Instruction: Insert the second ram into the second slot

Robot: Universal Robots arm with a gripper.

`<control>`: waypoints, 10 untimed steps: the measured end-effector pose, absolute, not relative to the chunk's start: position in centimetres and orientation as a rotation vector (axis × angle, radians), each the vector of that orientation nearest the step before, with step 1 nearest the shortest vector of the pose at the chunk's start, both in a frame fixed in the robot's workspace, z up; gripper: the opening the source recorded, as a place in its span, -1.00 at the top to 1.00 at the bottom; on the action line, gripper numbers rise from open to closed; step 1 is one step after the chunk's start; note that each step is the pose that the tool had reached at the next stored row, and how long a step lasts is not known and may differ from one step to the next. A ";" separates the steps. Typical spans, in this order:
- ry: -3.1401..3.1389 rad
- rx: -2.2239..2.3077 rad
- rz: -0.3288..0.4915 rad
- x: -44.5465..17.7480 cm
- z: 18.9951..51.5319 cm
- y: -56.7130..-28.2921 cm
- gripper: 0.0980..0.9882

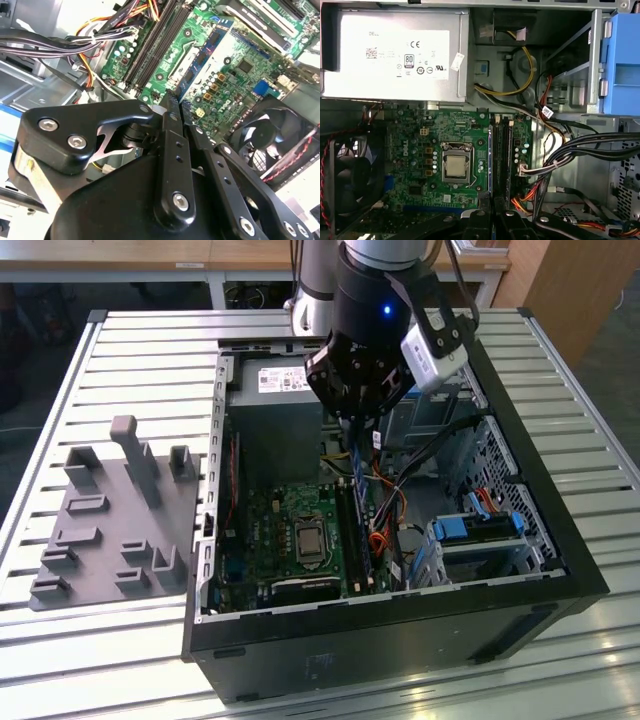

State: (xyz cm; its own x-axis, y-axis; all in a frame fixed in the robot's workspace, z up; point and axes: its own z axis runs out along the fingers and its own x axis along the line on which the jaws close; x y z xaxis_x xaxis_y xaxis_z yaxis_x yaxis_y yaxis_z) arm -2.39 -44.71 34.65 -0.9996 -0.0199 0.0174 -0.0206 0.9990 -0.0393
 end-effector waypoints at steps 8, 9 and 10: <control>-3.128 0.026 0.062 -2.4 34.0 -44.7 0.90; -3.128 0.026 0.062 -2.4 34.0 -44.7 0.90; -3.127 0.026 0.062 -2.4 33.9 -44.7 0.90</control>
State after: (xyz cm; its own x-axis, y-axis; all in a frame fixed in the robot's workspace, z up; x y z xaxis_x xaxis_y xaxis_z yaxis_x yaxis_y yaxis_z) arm -2.39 -44.71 33.90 -0.9998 -0.0164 0.0137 -0.0169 0.9991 -0.0396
